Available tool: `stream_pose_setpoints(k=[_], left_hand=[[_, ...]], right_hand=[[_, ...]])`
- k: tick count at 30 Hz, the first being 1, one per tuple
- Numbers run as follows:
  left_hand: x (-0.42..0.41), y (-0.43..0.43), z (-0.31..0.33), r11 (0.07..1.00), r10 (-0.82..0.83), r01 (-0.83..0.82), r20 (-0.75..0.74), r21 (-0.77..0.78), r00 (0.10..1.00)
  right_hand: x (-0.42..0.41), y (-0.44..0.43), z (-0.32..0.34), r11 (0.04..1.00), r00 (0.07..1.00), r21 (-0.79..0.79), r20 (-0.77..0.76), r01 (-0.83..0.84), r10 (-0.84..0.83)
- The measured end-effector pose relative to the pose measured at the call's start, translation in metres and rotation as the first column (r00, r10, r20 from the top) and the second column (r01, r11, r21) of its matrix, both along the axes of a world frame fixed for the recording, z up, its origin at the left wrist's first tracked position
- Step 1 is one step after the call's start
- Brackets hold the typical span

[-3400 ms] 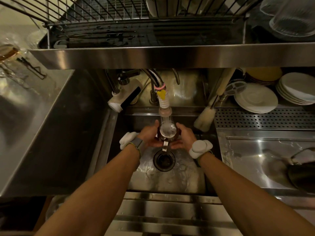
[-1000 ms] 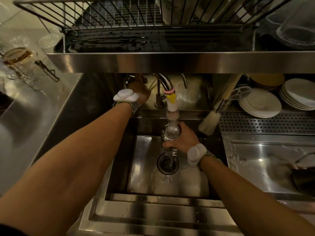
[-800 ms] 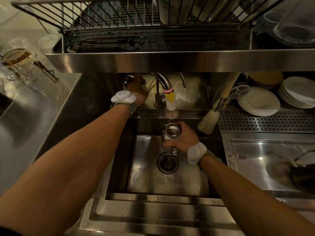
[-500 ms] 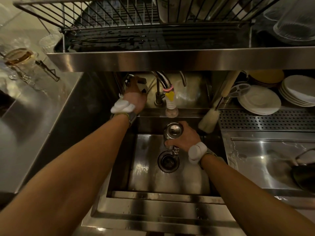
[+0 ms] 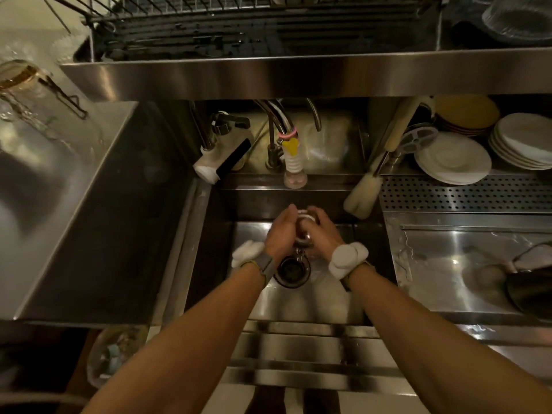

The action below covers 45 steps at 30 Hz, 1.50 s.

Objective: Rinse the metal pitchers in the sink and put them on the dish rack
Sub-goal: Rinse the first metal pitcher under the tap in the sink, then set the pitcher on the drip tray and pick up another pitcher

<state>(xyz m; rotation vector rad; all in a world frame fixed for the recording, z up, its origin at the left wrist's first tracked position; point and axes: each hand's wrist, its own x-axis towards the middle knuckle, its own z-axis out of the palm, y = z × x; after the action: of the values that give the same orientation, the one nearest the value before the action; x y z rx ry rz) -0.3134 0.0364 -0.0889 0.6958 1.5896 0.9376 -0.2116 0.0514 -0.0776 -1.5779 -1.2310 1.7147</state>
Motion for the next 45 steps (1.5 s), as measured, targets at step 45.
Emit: stream_pose_setpoints(k=[45], left_hand=[[0.062, 0.012, 0.119, 0.93, -0.366, 0.359, -0.099, -0.082, 0.925]], right_hand=[[0.076, 0.001, 0.084, 0.965, 0.913, 0.255, 0.404, -0.058, -0.052]])
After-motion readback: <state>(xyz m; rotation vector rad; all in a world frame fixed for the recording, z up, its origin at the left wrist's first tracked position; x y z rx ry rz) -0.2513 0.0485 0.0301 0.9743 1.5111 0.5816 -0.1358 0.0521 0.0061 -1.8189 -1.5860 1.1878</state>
